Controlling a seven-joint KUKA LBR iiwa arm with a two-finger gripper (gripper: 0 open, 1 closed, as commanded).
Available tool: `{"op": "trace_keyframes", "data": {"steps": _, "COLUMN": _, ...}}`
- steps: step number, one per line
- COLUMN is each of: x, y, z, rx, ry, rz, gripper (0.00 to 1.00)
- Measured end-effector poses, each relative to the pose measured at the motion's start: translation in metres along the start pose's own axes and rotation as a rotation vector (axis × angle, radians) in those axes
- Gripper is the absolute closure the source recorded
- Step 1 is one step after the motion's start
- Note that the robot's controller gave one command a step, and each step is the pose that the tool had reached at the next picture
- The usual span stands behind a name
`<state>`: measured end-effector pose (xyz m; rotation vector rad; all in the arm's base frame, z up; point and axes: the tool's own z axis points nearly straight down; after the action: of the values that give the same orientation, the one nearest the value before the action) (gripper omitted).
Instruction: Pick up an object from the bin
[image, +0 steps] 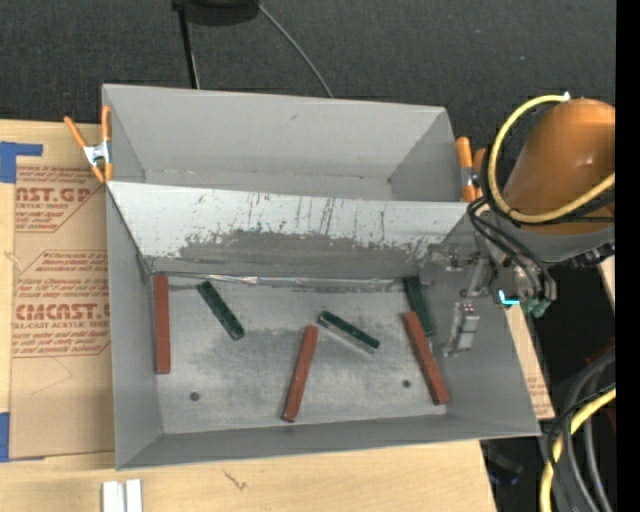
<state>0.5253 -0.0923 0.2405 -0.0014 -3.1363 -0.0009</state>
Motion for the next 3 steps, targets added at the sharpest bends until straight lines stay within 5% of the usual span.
{"op": "trace_keyframes", "data": {"steps": 1, "x": -0.002, "y": 0.0, "z": -0.004, "rx": 0.001, "ry": -0.007, "rz": -0.001, "gripper": 0.0}}
{"op": "trace_keyframes", "data": {"steps": 2, "x": -0.023, "y": 0.007, "z": 0.051, "rx": 0.003, "ry": -0.015, "rz": -0.012, "gripper": 0.0}}
{"op": "trace_keyframes", "data": {"steps": 3, "x": -0.011, "y": 0.025, "z": 0.107, "rx": 0.002, "ry": -0.008, "rz": -0.21, "gripper": 0.0}}
